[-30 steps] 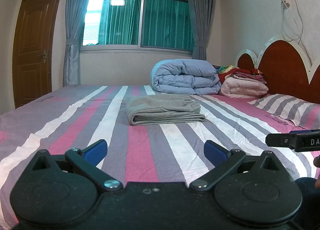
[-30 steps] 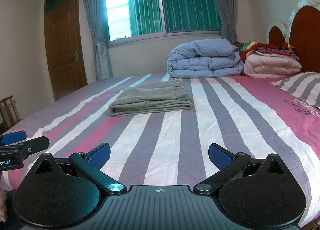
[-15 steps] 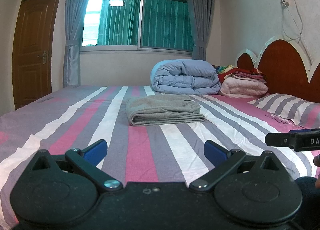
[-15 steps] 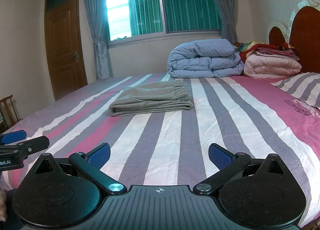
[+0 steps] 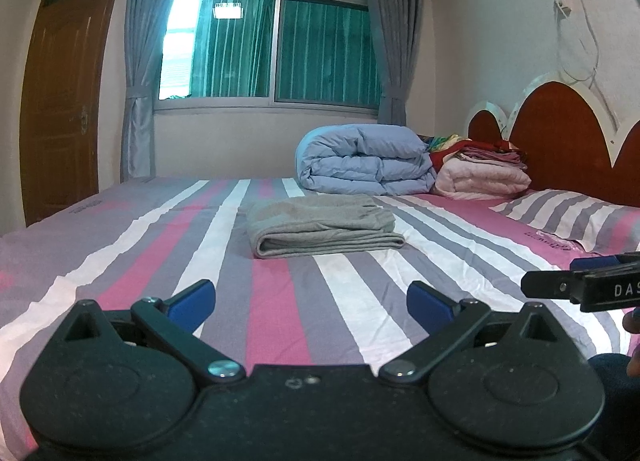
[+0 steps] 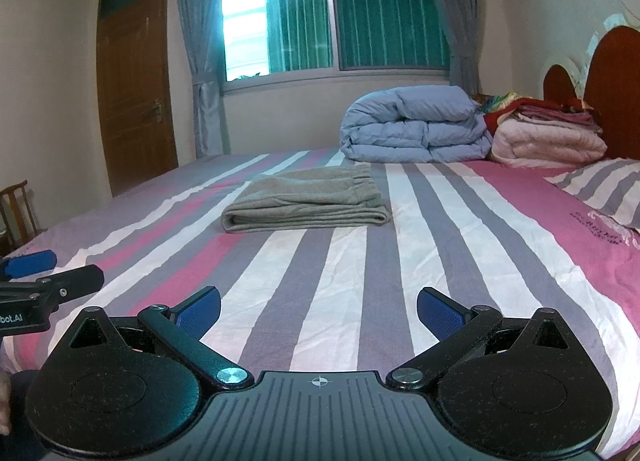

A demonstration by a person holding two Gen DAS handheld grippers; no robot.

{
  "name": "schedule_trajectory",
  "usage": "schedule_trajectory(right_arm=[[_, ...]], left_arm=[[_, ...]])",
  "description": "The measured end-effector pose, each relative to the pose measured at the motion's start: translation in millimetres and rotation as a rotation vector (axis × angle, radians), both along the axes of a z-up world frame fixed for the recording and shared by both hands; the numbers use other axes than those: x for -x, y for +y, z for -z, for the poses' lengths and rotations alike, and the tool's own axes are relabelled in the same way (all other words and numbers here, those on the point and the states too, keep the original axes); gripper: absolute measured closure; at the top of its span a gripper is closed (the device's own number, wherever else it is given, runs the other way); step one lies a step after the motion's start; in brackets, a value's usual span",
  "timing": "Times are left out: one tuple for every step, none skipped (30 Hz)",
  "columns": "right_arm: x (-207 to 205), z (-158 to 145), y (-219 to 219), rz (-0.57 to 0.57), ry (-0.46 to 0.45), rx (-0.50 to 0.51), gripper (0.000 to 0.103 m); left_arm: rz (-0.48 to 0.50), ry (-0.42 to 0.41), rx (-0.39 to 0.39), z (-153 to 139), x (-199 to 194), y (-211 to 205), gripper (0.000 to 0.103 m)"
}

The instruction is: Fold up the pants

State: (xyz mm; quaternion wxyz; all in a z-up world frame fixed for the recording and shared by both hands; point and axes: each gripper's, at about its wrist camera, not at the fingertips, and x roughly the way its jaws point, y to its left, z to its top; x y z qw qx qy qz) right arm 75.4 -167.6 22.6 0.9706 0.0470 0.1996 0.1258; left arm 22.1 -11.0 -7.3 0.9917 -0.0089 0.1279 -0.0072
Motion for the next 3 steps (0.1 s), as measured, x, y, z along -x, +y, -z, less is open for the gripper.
schedule_trajectory(right_arm=[[-0.3, 0.3, -0.4, -0.003, 0.000, 0.002, 0.000], [-1.0, 0.2, -1.9, -0.005, 0.000, 0.002, 0.000], [-1.0, 0.2, -1.8, -0.004, 0.000, 0.001, 0.000]], left_arm=[[0.000, 0.003, -0.001, 0.3, -0.2, -0.2, 0.008], [0.002, 0.008, 0.000, 0.8, -0.7, -0.1, 0.007], [0.000, 0.010, 0.000, 0.7, -1.1, -0.1, 0.007]])
